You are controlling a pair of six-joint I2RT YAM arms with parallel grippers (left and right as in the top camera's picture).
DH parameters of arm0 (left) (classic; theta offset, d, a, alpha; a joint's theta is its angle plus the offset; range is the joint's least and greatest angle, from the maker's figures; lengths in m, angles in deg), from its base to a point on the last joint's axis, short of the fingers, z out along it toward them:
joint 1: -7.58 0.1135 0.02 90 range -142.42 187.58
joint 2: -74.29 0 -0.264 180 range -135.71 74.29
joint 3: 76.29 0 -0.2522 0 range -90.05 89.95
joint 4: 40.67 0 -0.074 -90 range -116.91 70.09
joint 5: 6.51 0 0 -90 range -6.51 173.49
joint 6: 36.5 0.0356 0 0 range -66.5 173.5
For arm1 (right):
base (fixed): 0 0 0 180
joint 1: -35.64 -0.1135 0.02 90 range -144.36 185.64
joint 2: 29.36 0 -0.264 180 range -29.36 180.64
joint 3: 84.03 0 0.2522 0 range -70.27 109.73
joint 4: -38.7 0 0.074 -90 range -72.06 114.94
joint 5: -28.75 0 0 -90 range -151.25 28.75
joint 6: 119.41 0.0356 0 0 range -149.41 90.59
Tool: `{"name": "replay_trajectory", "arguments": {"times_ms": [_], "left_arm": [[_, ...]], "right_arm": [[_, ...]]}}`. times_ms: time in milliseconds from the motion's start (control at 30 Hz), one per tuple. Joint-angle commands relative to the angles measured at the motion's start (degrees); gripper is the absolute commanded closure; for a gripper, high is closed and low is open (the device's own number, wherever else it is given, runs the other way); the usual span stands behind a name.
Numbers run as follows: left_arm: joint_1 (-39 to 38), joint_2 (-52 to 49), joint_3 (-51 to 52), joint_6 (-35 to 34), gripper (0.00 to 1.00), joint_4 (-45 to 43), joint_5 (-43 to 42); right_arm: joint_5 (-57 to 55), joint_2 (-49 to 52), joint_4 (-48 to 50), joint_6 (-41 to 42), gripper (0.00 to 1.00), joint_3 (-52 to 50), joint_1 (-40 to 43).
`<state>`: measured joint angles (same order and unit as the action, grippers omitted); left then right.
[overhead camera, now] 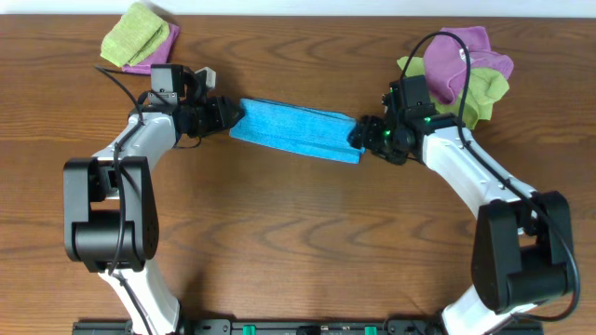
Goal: Fold the cloth
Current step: 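Lower the folded edge onto the far edge and release both grippers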
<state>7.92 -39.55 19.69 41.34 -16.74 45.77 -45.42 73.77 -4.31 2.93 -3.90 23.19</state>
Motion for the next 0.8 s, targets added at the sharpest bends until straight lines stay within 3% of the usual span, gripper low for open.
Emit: {"name": "replay_trajectory", "arguments": {"times_ms": [0,333,367,400,433,467,500,667,767], "left_arm": [[0.6,0.0,-0.9,2.0,0.42,0.3,0.2],[0.7,10.9,-1.9,8.0,0.46,0.3,2.1],[0.7,11.7,-1.9,8.0,0.52,0.3,1.4],[0.5,12.4,-1.9,8.2,0.60,0.2,0.4],[0.2,12.8,-1.9,8.8,0.75,0.1,-0.3],[-0.2,13.0,-1.9,9.3,0.91,0.1,-0.4],[-0.9,13.0,-1.9,10.2,0.93,0.3,0.4],[-4.7,10.3,-1.9,11.1,0.94,0.0,13.6],[-6.3,8.4,-1.9,15.7,0.94,-0.6,17.2]], "right_arm": [[-0.2,0.4,0.1,-2.9,0.22,1.2,-0.6],[-0.2,0.2,-0.6,-5.2,0.32,7.0,-0.6],[-0.2,0.1,-0.7,-5.3,0.41,7.2,-0.6],[-0.2,0.0,-0.7,-5.3,0.60,7.5,-0.6],[-0.2,0.0,-0.7,-5.4,0.99,7.8,-0.6],[-0.2,0.0,-0.6,-5.5,0.99,8.1,-0.6],[-0.2,-0.1,-0.6,-5.5,0.99,8.3,-0.7],[-4.0,-0.1,-1.7,-7.0,0.99,8.6,-2.0],[-7.6,-0.1,-2.9,-7.8,0.99,8.6,-3.4]]}}
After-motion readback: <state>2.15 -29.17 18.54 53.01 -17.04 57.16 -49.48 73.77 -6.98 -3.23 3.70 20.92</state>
